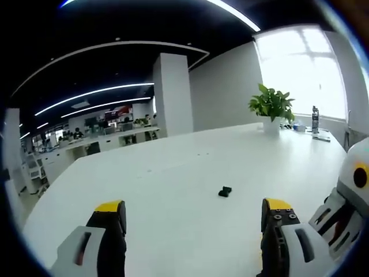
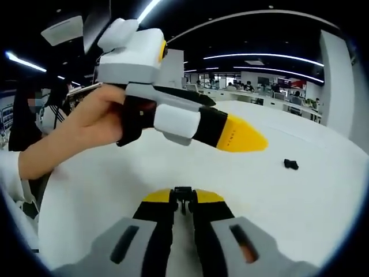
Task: Snap the two parts of the plastic buckle together until the buckle closes and remains connected.
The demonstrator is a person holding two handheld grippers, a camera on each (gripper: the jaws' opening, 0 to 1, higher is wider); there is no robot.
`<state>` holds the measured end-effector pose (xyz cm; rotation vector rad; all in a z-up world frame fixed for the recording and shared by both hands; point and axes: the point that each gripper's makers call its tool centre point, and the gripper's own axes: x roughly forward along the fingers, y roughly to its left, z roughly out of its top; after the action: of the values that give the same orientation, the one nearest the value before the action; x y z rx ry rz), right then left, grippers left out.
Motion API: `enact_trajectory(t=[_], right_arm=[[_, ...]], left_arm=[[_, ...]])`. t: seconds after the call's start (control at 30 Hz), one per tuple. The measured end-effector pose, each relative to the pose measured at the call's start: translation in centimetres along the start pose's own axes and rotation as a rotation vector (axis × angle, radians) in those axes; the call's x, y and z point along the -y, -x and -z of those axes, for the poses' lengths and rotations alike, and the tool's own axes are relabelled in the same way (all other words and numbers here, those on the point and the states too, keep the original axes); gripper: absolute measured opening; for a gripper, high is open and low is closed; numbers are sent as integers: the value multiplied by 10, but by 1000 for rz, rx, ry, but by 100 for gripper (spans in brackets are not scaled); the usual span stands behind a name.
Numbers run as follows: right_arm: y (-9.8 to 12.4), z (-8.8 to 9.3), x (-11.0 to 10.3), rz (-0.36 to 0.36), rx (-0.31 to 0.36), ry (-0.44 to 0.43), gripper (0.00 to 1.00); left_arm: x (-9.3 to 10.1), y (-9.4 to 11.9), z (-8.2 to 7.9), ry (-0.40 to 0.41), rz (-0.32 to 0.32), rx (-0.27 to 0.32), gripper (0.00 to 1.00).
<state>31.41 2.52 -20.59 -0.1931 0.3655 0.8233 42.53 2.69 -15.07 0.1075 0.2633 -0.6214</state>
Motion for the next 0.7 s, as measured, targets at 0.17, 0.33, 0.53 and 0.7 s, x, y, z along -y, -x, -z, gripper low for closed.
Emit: enact_trajectory(t=[0.17,0.33,0.53,0.7], right_arm=[[1,0,-3,-15,0,10,12],[2,-3,-11,-53,0,40,12],[4,-10,-21,-127,10,60,12],[4,-7,-28,-166,-7,86,12]], left_arm=[[0,-3,0,-1,4,6,99],[4,-5,2,-7,13,6,99],[3,-11,1,-4,29,5,99],[1,-15,1,-15,30,4,99]])
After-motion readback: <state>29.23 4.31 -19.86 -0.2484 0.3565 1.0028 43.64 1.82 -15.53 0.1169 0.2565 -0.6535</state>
